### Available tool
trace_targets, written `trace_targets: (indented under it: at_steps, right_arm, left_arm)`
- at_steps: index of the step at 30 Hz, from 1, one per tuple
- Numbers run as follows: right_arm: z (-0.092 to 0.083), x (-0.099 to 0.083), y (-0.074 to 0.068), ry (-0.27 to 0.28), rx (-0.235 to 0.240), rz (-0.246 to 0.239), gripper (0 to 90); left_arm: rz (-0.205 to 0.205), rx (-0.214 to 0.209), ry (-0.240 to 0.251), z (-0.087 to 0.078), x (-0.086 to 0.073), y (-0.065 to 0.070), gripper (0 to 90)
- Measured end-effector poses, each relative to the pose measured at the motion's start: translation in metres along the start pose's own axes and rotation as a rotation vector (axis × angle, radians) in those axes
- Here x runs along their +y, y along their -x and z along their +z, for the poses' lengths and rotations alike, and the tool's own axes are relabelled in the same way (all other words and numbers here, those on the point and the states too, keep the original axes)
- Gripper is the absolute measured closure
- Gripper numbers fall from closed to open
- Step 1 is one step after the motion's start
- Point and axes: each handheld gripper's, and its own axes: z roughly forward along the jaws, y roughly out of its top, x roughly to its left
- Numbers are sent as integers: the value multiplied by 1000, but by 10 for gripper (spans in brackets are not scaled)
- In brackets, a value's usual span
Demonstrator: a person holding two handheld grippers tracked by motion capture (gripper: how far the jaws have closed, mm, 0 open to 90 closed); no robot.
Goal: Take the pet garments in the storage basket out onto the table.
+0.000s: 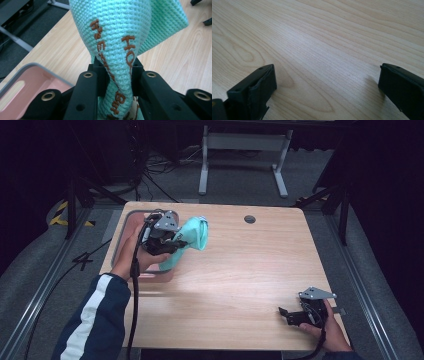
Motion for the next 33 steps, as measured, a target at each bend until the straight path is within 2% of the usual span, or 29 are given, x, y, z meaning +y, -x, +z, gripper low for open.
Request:
trace_targets:
  at_steps: [7, 17, 25, 33]
  right_arm:
    - [0, 0, 0, 0, 0, 0, 19]
    - [0, 0, 0, -1, 1, 0, 19]
    - [0, 0, 0, 0, 2, -2, 19]
    - [0, 0, 0, 0, 3, -5, 19]
  left_arm:
    - [25, -28, -3, 13, 11, 9, 755]
    - [89, -82, -47, 43, 29, 28, 755]
    - [110, -119, -89, 70, 37, 39, 754]
    - [99, -152, -139, 97, 34, 45, 753]
